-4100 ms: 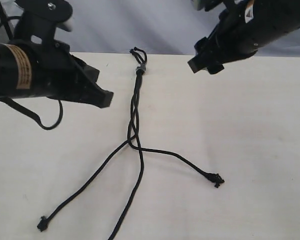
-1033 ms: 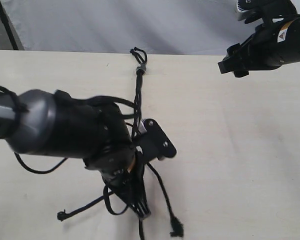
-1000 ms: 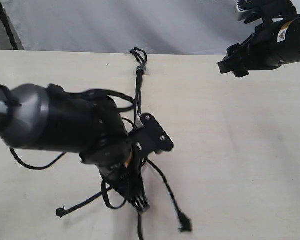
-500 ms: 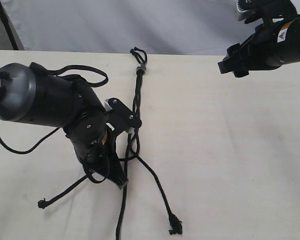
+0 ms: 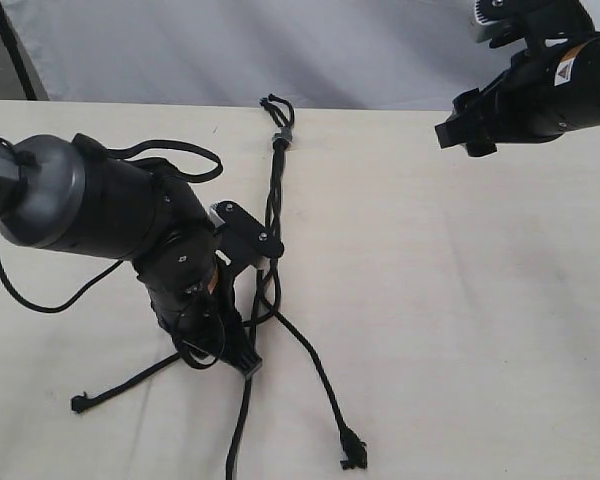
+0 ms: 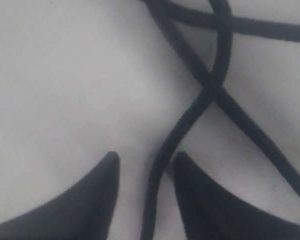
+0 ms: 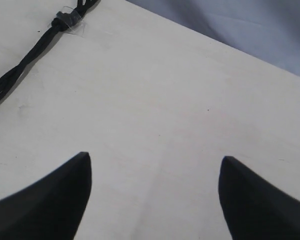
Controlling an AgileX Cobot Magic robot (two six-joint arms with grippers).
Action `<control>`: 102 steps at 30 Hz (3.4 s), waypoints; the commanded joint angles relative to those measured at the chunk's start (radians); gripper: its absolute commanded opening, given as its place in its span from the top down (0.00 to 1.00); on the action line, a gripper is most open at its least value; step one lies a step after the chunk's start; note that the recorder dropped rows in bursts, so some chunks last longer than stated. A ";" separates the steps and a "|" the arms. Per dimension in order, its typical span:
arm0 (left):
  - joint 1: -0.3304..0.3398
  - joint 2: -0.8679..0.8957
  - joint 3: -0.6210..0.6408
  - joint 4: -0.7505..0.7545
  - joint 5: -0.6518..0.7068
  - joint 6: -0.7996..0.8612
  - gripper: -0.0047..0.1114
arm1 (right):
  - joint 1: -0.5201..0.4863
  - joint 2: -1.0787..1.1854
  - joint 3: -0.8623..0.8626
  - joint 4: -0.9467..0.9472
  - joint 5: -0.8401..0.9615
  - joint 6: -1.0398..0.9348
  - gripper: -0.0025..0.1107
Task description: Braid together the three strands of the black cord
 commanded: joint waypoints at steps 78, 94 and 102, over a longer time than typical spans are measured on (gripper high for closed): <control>0.528 -0.943 0.406 0.102 -0.561 -0.083 0.96 | 0.567 0.468 -0.205 -0.251 0.382 0.061 0.98; 0.528 -0.943 0.406 0.102 -0.561 -0.083 0.96 | 0.743 0.472 -0.205 0.242 0.494 -0.366 0.98; 0.528 -0.943 0.406 0.102 -0.561 -0.083 0.96 | 0.580 0.379 -0.205 0.235 0.494 -0.358 0.98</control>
